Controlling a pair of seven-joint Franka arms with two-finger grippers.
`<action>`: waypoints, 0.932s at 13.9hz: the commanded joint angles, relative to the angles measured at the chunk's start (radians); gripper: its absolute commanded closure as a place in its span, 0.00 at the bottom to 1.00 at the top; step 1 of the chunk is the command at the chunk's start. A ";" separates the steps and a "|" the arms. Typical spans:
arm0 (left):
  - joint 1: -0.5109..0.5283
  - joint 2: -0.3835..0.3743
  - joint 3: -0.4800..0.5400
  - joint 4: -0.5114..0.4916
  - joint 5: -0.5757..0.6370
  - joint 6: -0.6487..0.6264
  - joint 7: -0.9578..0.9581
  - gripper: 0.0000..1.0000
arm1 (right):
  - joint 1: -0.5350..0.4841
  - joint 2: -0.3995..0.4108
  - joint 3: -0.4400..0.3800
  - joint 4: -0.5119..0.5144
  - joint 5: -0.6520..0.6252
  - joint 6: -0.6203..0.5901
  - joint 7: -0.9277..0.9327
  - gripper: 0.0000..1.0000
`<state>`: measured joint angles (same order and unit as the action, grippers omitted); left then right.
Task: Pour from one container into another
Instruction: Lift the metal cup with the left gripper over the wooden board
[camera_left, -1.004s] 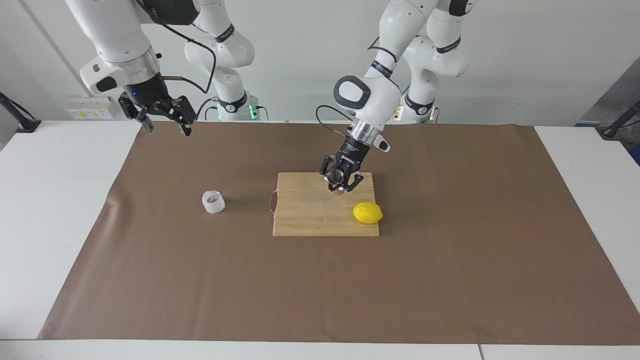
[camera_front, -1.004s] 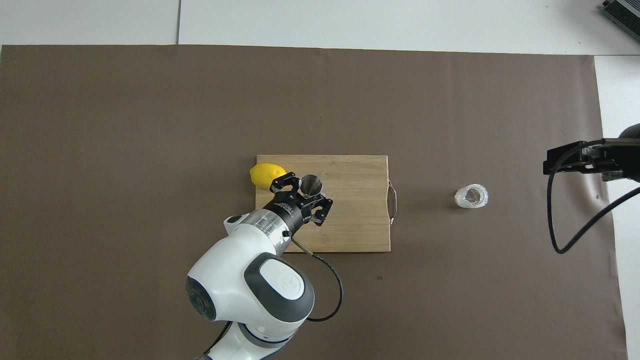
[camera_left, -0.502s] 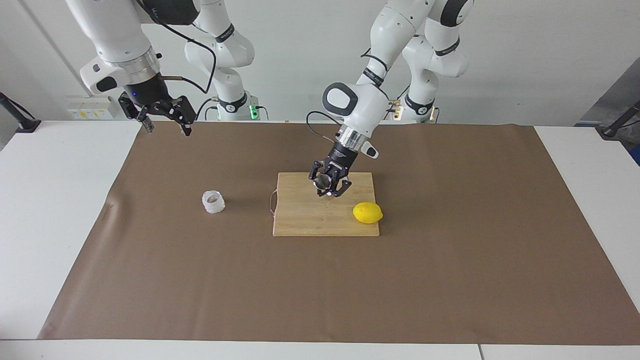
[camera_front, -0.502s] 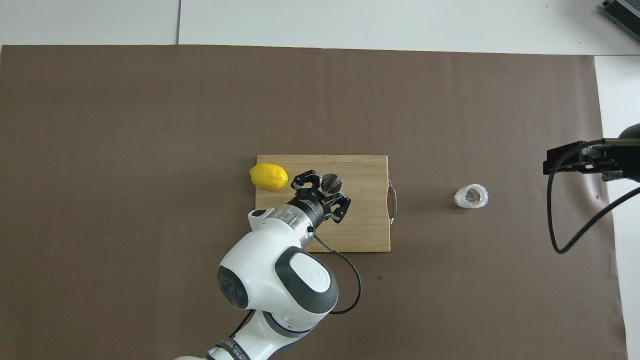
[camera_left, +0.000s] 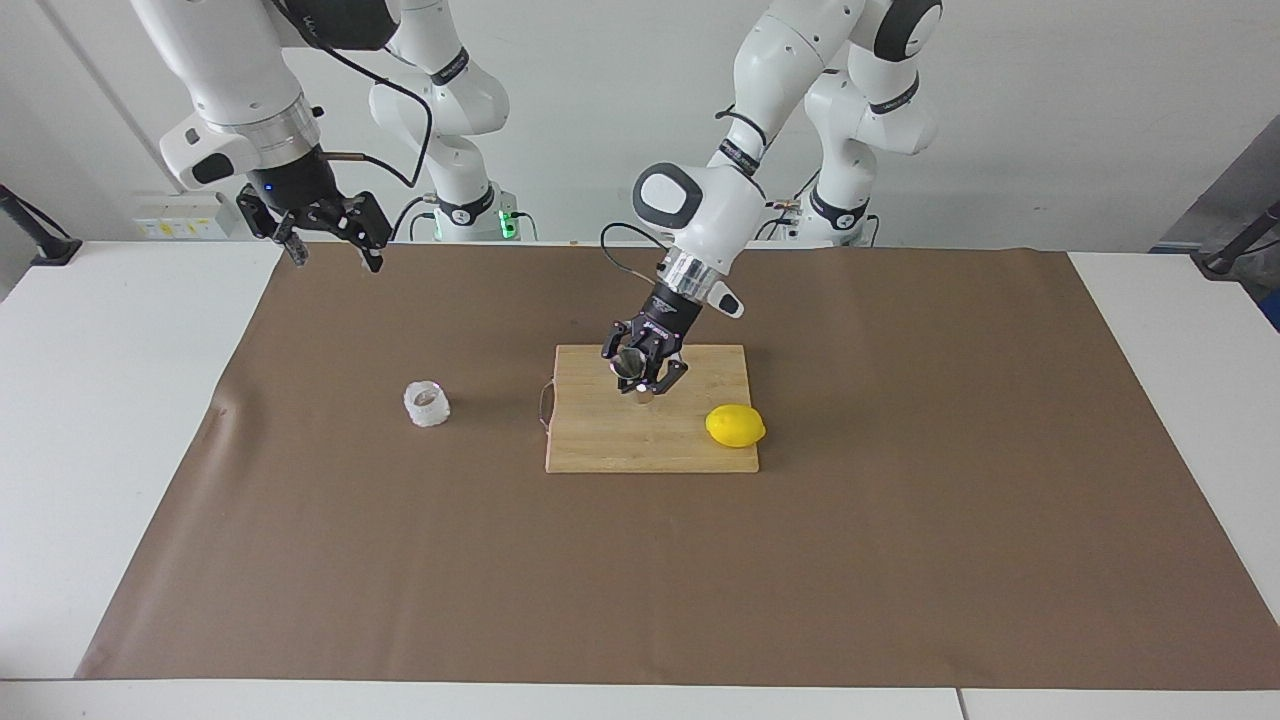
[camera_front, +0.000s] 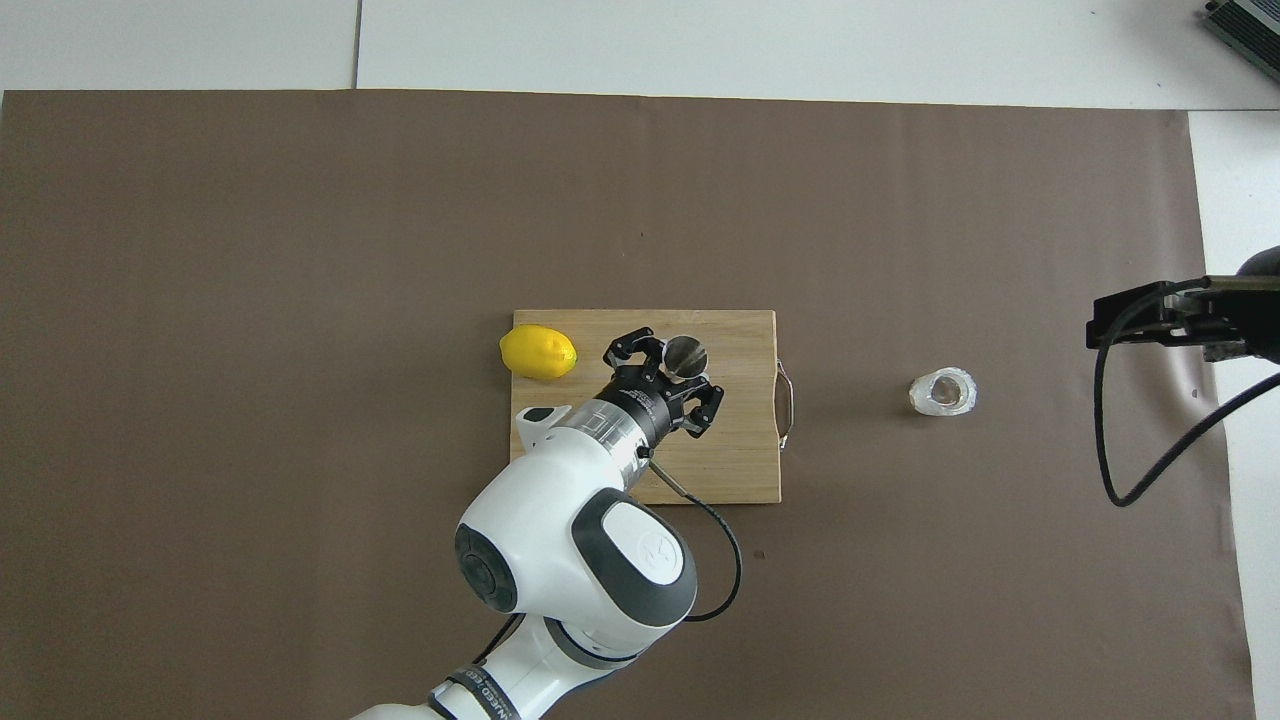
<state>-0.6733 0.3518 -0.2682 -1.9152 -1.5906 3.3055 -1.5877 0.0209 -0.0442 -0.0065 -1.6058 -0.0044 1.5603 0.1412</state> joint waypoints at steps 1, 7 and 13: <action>0.017 0.027 -0.013 0.030 0.014 0.028 -0.003 1.00 | -0.010 -0.008 0.000 -0.008 0.030 -0.014 -0.020 0.00; 0.021 0.065 -0.017 0.060 0.037 0.063 -0.003 1.00 | -0.010 -0.008 0.000 -0.008 0.030 -0.014 -0.020 0.00; 0.008 0.147 -0.060 0.120 0.063 0.146 -0.001 1.00 | -0.010 -0.008 0.000 -0.008 0.030 -0.014 -0.020 0.00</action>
<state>-0.6623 0.4600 -0.3136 -1.8345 -1.5429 3.4089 -1.5877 0.0209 -0.0442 -0.0065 -1.6058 -0.0044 1.5603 0.1412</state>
